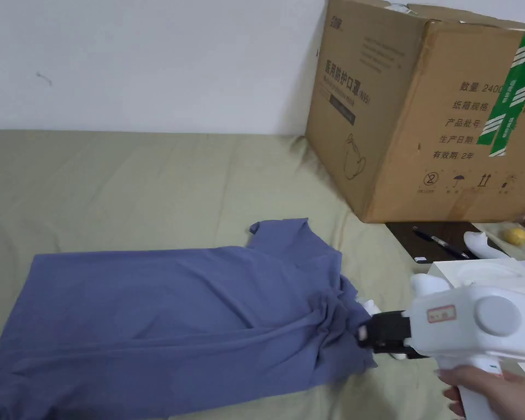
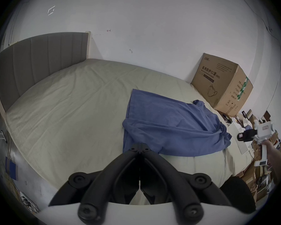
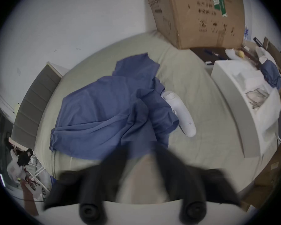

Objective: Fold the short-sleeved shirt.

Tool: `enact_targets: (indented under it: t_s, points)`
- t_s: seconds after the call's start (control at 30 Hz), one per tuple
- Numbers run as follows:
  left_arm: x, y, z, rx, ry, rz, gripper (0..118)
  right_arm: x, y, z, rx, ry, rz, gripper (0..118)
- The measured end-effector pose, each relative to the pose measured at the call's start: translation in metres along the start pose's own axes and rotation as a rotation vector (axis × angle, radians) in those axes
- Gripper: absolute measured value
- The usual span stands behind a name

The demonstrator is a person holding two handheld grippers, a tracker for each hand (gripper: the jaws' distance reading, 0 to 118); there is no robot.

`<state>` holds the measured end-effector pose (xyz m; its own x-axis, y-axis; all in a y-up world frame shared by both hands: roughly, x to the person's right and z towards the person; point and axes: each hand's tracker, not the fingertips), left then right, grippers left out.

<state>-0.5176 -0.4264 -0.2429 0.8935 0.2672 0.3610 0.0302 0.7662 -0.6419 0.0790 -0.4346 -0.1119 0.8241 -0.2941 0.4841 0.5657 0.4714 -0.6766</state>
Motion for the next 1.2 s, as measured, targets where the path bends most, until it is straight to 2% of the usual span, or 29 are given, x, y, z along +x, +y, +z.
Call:
enact_targets:
  t_s: [0.03,0.07,0.1,0.27,0.3,0.33,0.37,0.4,0.47,0.5,0.53,0.6,0.7,0.83,0.93,0.97,1.0,1.03,1.07,1.1,1.2]
  points:
    - [-0.001,-0.001,-0.003,-0.006,0.001,0.005,0,0.002,0.006,-0.014,-0.055,-0.02,-0.02,118]
    - [-0.001,-0.001,-0.004,-0.012,0.002,0.009,0,0.005,0.01,-0.015,-0.083,-0.047,-0.043,111]
    - [-0.002,-0.002,-0.007,-0.02,0.005,0.012,0,0.01,0.018,-0.017,-0.017,-0.028,-0.061,106]
    - [-0.007,-0.006,-0.016,-0.052,0.027,0.015,0,0.037,0.015,-0.064,-0.12,-0.045,-0.219,105]
    - [-0.008,-0.006,-0.018,-0.056,0.031,0.016,0,0.033,0.013,-0.069,-0.128,-0.054,-0.232,97]
    - [-0.009,-0.006,-0.019,-0.062,0.033,0.02,0,0.035,0.012,-0.074,-0.145,-0.045,-0.231,76]
    - [-0.01,-0.006,-0.021,-0.069,0.034,0.025,0,0.034,0.01,-0.077,-0.167,-0.029,-0.225,63]
    - [-0.012,-0.006,-0.022,-0.075,0.034,0.03,0,0.031,0.009,-0.078,-0.184,-0.017,-0.21,57]
    - [-0.013,-0.007,-0.025,-0.085,0.036,0.039,0,0.024,0.007,-0.071,-0.137,-0.044,-0.126,14]
    - [-0.013,-0.008,-0.027,-0.091,0.038,0.044,0,0.021,0.007,-0.066,-0.105,-0.01,-0.115,5]
    - [-0.013,-0.008,-0.029,-0.097,0.039,0.047,0,0.019,0.007,-0.062,-0.087,0.025,-0.132,5]
    - [-0.014,-0.007,-0.033,-0.112,0.038,0.053,0,0.015,0.003,-0.049,-0.061,0.024,-0.143,5]
    - [-0.018,0.005,-0.051,-0.203,0.022,0.038,0,0.017,0.005,-0.037,-0.064,0.073,-0.146,5]
    - [-0.032,0.025,-0.081,-0.32,0.067,0.093,0,0.013,0.002,-0.023,-0.066,0.095,-0.112,5]
    - [-0.038,0.037,-0.102,-0.374,0.045,0.075,0,0.012,-0.005,-0.028,-0.067,0.082,-0.088,5]
    - [-0.04,0.038,-0.108,-0.375,0.043,0.079,7,0.008,-0.005,-0.03,-0.074,0.076,-0.088,5]
    - [-0.048,0.039,-0.117,-0.385,0.052,0.082,27,0.006,-0.007,-0.033,-0.083,0.073,-0.091,5]
    - [-0.049,0.039,-0.123,-0.396,0.052,0.08,72,0.004,-0.009,-0.035,-0.088,0.07,-0.093,5]
    - [-0.05,0.038,-0.129,-0.414,0.05,0.079,103,0.001,-0.01,-0.036,-0.09,0.069,-0.092,5]
    - [-0.05,0.036,-0.135,-0.446,0.055,0.072,118,0.003,-0.009,-0.038,-0.094,0.07,-0.09,5]
    - [-0.044,0.03,-0.147,-0.462,0.097,0.036,117,-0.003,-0.01,-0.039,-0.099,0.067,-0.067,5]
